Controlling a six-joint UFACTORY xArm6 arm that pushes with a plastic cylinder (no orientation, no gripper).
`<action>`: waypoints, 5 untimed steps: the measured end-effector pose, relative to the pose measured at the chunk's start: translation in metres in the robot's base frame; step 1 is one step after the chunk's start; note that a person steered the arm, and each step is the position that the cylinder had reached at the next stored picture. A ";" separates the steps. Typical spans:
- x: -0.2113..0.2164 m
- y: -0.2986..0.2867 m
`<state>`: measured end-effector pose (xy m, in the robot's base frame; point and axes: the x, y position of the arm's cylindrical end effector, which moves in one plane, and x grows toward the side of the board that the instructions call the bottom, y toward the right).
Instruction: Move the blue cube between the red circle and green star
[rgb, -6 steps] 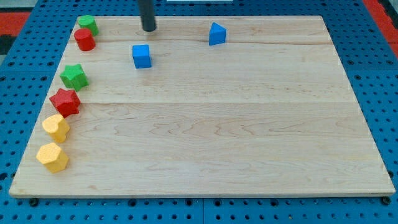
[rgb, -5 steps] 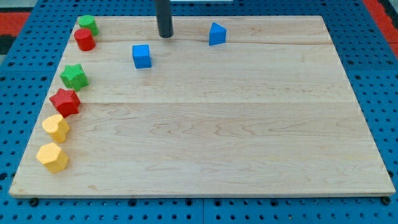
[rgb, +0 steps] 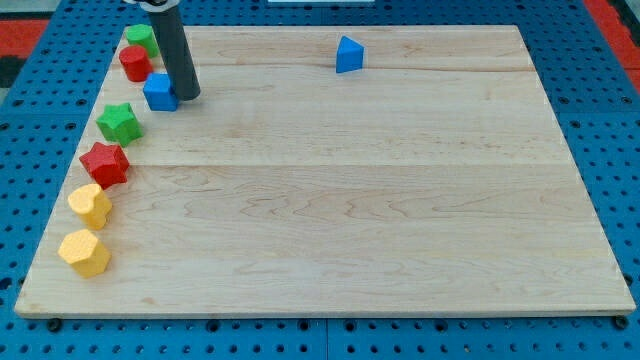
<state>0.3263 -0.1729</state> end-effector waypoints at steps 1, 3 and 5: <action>0.000 -0.021; -0.013 0.050; -0.061 0.202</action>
